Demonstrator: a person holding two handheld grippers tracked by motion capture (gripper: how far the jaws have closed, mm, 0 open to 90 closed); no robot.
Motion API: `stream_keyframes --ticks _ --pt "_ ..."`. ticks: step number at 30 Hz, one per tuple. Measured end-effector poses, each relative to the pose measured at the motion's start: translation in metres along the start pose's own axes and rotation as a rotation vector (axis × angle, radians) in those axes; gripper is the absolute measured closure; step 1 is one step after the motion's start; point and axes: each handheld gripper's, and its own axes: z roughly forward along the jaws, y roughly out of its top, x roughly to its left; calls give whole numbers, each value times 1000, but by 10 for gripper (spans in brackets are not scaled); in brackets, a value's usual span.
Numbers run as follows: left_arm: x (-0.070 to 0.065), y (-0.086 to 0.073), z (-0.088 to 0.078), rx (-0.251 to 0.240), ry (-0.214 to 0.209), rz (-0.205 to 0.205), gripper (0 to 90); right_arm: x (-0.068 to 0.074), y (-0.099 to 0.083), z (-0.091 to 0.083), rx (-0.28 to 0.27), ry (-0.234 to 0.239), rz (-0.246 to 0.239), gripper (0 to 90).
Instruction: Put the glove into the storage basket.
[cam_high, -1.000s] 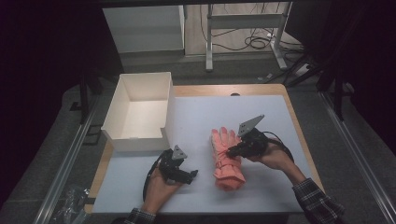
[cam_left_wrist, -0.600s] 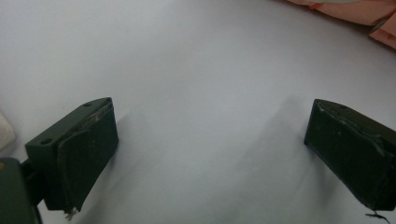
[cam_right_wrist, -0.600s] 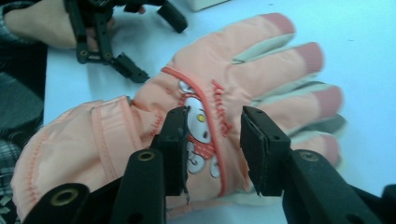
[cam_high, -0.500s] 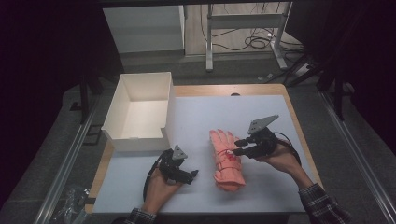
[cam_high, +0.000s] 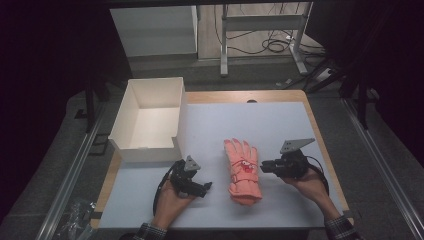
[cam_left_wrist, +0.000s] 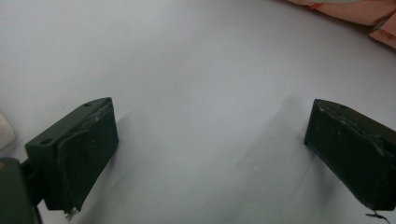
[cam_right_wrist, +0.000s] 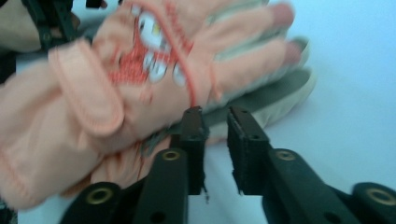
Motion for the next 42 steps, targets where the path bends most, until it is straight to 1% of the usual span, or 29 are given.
stream_keyframes --ticks 2,3,5,7,11,16,20,24,25,27,31,36,38,41,42 --pt "0 0 0 0 0 3 28 3 -8 1 0 2 2 839" --pt "0 0 0 0 -1 -3 28 5 -13 2 -4 4 6 855" --pt "0 0 0 0 -1 -5 27 9 -20 2 -10 10 13 874" --pt "0 0 0 0 0 2 27 13 -26 4 -12 13 13 879" --pt "0 0 0 0 -1 1 27 21 -35 8 -15 32 5 879" --pt "0 0 0 0 0 1 27 30 -41 15 3 48 -8 879" --pt "1 0 -1 -6 -1 -7 37 36 -42 22 15 46 -22 879" --pt "3 -2 -5 -6 0 -40 59 38 -42 24 16 55 -15 877" --pt "4 -2 -7 4 9 -47 60 38 -42 25 17 55 -14 876" --pt "9 -5 -11 8 24 -62 60 40 -41 26 19 53 -16 874" --pt "17 -10 -19 -6 43 -91 60 45 -39 31 25 54 -21 868" --pt "24 -17 -25 -8 67 -96 59 52 -34 40 24 59 -29 866" --pt "27 -19 -26 -6 77 -106 60 55 -31 44 24 57 -33 865" --pt "30 -22 -26 8 94 -111 59 59 -26 52 31 48 -40 857" --pt "31 -23 -26 18 102 -105 59 60 -25 56 32 47 -45 854"
